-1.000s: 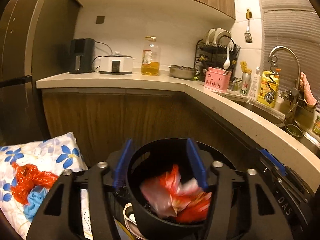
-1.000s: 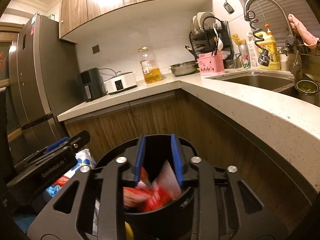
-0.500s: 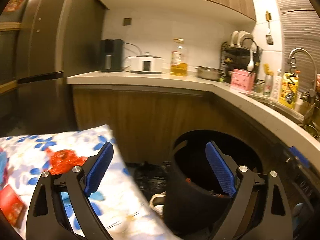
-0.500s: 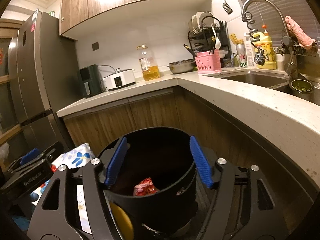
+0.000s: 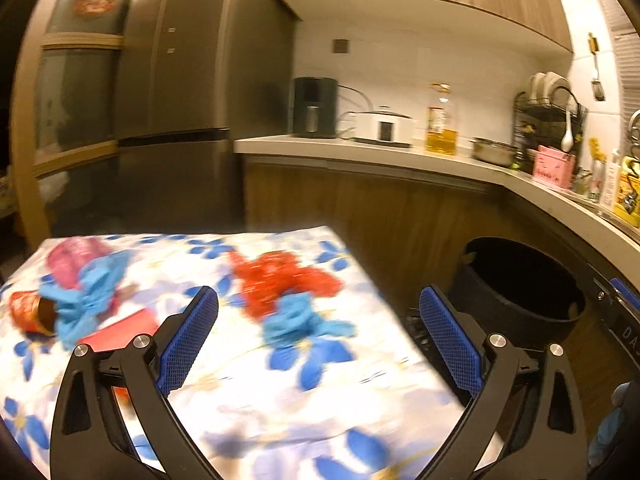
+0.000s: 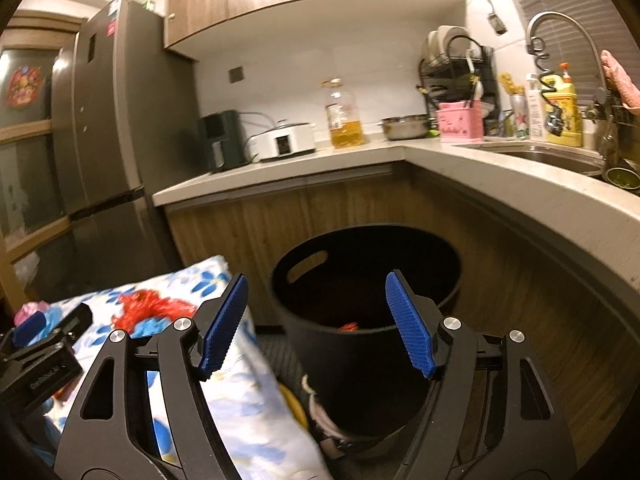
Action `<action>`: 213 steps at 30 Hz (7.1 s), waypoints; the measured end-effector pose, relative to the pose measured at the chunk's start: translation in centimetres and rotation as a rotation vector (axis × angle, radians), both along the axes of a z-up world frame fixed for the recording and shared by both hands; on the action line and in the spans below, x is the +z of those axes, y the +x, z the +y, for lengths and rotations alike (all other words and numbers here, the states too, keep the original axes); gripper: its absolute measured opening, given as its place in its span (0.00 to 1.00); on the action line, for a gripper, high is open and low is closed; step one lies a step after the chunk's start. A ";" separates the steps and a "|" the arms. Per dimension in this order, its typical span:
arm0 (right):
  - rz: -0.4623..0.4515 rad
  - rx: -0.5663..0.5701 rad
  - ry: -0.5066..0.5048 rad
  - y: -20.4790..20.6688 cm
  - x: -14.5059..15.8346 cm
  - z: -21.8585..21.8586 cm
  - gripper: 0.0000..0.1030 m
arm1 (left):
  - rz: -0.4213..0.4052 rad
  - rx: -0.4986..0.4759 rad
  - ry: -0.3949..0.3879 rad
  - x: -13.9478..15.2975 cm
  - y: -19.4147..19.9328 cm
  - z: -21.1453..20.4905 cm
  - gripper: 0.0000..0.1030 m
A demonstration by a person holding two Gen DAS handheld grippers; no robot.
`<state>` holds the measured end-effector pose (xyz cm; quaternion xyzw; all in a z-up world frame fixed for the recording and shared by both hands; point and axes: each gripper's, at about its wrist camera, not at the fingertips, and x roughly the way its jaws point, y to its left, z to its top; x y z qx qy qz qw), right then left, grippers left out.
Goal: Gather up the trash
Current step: 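Move both open tools back over the table, then grasp the red paper cup rim with the left tool while the right tool grasps the blue glove, then carry the red cup and blue glove with both tools over the black bin, then open both tools to drop the cup and glove into the bin, then move both open tools back over the table toward the remaining trash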
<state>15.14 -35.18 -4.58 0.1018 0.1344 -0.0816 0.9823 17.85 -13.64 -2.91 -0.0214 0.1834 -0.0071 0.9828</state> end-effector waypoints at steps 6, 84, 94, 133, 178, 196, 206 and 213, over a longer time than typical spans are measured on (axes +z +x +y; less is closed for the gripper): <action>0.013 0.060 -0.010 -0.1 -0.5 4.1 0.68 | -0.009 0.093 -0.017 -0.3 -2.4 5.1 0.94; 0.310 0.336 -0.079 14.0 -7.9 21.5 0.02 | 0.064 0.127 -0.156 -2.5 -2.5 16.6 0.02; 0.199 0.369 -0.061 9.9 -5.2 20.1 0.01 | 0.060 0.135 -0.156 -2.2 -2.7 16.9 0.02; -0.026 0.367 -0.029 0.6 4.5 9.0 0.01 | 0.047 -0.132 -0.083 2.6 -0.9 4.1 0.02; 0.026 0.055 0.006 6.2 3.8 -9.2 0.01 | 0.091 -0.651 0.007 1.9 9.0 -19.9 0.02; 0.092 0.043 0.037 7.9 2.2 -10.2 0.06 | 0.114 -0.609 -0.044 1.1 10.9 -18.3 0.65; 0.102 0.039 0.035 7.6 1.8 -9.8 0.39 | 0.125 -0.474 -0.101 0.5 9.8 -13.5 0.77; 0.081 0.029 -0.001 5.9 1.9 -7.7 0.63 | 0.082 -0.336 -0.095 0.5 6.8 -9.3 0.85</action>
